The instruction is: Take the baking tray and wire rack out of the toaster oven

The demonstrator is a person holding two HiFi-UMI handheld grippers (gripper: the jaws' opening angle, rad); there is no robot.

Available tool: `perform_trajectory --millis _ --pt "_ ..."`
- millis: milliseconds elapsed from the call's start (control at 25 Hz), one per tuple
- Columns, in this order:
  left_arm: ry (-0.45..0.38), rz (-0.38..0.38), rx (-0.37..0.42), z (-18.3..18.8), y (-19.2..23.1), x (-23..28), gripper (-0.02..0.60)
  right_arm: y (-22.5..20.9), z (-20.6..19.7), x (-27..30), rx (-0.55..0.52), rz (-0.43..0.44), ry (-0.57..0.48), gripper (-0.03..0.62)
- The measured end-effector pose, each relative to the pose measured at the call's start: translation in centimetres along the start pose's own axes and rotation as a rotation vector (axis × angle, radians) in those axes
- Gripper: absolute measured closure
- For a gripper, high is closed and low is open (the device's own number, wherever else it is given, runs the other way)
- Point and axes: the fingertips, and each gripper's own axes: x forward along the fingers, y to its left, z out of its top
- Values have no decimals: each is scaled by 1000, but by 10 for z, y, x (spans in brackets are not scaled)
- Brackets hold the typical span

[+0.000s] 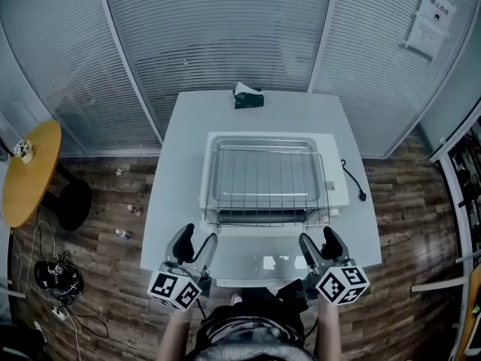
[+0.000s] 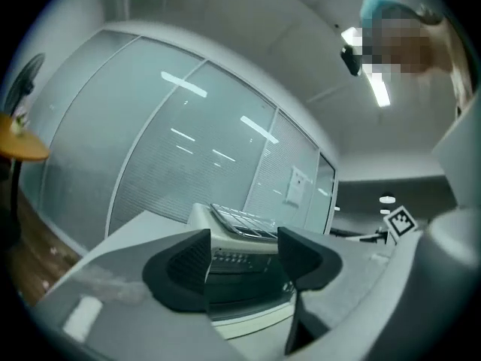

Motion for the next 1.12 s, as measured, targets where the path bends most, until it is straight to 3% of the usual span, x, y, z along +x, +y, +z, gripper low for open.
perform_trajectory --millis 120,200,400,720,1120 --pt "58 8 230 0 -10 5 307 0 3 -2 -117 -56 -15 253" --pt "77 11 316 3 -14 9 307 2 8 -1 -177 -76 -26 253" --pt "85 -14 342 5 -14 24 338 3 22 9 -272 -94 -44 261" --pt "107 -5 433 6 -9 50 341 -5 31 33 -273 -91 -33 261" --pt "100 -12 345 7 0 69 341 -12 39 55 -264 -83 -23 261"
